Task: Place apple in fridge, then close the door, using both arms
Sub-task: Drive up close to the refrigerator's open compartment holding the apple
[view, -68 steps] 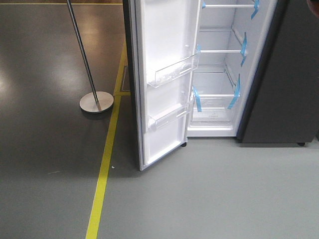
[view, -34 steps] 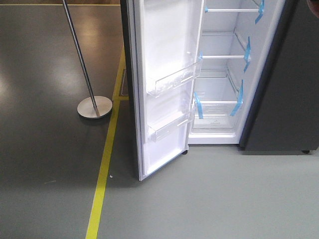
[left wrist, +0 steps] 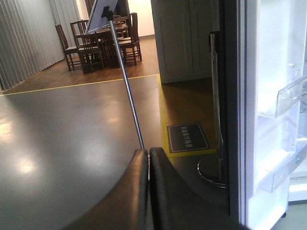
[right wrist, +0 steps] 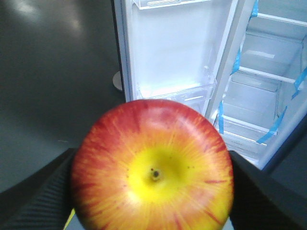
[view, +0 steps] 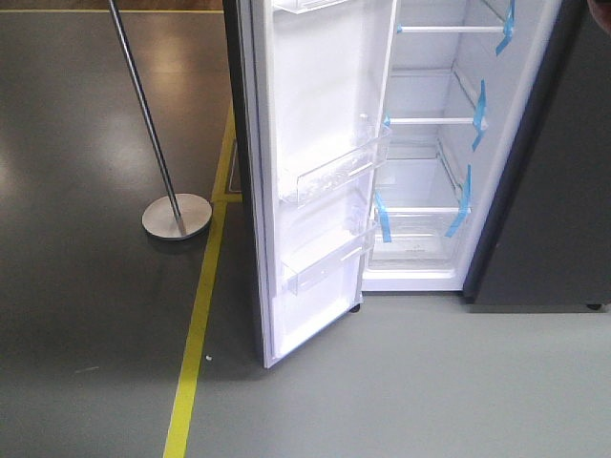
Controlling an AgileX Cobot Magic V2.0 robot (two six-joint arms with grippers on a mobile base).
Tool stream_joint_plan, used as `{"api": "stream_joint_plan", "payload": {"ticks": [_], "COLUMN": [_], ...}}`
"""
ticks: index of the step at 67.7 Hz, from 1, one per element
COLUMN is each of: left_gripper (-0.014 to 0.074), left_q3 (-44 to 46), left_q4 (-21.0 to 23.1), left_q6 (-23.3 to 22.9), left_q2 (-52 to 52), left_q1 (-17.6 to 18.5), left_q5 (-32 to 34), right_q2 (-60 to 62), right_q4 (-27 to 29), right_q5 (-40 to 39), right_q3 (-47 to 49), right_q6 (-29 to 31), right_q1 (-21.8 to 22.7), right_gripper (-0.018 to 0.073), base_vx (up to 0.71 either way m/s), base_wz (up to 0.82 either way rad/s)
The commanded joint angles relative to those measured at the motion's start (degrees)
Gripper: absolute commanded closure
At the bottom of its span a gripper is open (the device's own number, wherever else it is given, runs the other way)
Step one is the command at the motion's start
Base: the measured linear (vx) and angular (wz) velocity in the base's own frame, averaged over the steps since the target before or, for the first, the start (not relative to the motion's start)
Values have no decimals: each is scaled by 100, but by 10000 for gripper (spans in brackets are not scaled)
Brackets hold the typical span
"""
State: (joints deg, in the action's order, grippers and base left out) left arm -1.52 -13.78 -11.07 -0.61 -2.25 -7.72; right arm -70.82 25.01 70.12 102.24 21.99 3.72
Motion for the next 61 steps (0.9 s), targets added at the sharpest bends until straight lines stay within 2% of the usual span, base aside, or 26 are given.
{"api": "stream_joint_plan", "payload": {"ticks": [1,61], "left_gripper": [604,604], "left_q3": [-78,-78], "left_q4": [26,26], "left_q6": [-9,-9], "left_q2": [-97,-97], "left_q1": [15,15], "left_q5": [385,385], "right_q2": [103,103], "right_q4": [156,156], "right_q5": [-429,-429], "right_q3": [157,157], "right_q6": [37,37], "right_q1": [19,19], "right_gripper": [468,468], "base_vx": [14,13], "base_wz": [0,4]}}
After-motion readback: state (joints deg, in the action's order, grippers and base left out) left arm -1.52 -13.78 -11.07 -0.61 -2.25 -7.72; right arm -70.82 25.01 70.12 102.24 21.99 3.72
